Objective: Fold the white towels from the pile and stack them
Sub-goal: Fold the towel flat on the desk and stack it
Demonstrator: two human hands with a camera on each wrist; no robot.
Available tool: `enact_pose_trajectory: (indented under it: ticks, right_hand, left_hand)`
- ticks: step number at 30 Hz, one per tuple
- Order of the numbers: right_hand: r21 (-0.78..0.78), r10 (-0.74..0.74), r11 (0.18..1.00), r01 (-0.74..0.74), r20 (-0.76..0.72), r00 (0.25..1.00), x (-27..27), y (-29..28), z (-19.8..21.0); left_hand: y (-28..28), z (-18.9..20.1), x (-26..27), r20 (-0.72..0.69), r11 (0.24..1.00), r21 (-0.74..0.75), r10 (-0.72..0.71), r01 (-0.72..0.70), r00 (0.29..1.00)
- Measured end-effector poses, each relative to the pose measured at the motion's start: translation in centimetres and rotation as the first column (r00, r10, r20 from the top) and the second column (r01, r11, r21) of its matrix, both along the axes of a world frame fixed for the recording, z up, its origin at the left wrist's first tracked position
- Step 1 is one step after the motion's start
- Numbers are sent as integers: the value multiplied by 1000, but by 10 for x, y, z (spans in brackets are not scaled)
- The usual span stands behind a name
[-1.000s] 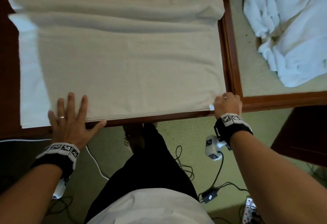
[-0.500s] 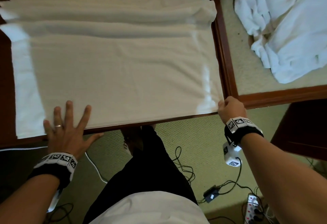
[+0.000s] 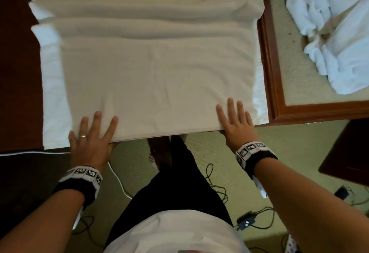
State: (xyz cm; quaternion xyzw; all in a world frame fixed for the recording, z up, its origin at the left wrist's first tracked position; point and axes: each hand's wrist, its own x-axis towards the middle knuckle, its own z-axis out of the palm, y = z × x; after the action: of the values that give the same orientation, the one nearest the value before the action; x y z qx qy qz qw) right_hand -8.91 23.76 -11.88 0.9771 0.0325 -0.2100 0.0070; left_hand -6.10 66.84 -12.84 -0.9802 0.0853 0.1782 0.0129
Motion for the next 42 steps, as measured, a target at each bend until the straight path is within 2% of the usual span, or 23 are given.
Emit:
enact_pose_trajectory:
  ticks: [3,5,7,9,11,12,15,17,19,21,25,28,32,35,42]
  right_hand:
    - [22,111,993,-113,61,992,-13,-12,8]
    - [5,151,988,-152,79,985,-6,-18,17]
    - [-27,138,990,-136,96,986,8,-19,28]
    - [-41,107,994,-104,80,991,29,-15,46]
    - [-101,88,990,-94,-61,994,45,-10,65]
    - [-137,65,987,-86,-154,986,50,-6,72]
    - [-161,-61,987,-5,-406,912,55,-2,79]
    - [-146,-121,988,58,-473,872,55,-5,79]
    - [-145,-153,985,97,-449,880,62,-11,85]
    - [-167,-165,980,111,-362,918,76,-15,96]
    - [-171,-205,969,176,-170,964,113,-19,116]
    - [-137,-209,971,197,-85,974,146,-23,128]
    - [-83,-207,975,205,-15,978,195,-27,134]
    - [-74,-194,978,195,16,981,231,-29,132]
    - [-71,-230,971,227,-39,972,283,-36,96]
  left_hand:
    - [8,3,-5,14,998,-40,-41,42,999]
    - [18,8,-3,-27,996,-40,-77,76,997]
    - [25,17,4,-54,994,-12,-105,104,993]
    - [24,33,16,-54,997,-9,-71,71,996]
    - [18,54,31,-84,1000,0,10,-10,996]
    - [16,63,39,-142,998,52,34,-27,989]
    - [17,76,59,-399,985,171,79,-11,913]
    - [23,78,68,-525,987,142,136,-72,840]
    - [28,86,77,-570,984,93,177,-151,803]
    - [33,95,94,-510,980,87,198,-179,837]
    - [39,110,131,-292,973,68,232,-222,928]
    - [40,118,157,-192,951,-20,300,-309,934]
    - [41,123,199,-157,929,-48,356,-368,921]
    - [40,124,230,-137,932,-38,352,-360,926]
    - [26,102,282,-115,938,22,346,-346,931]
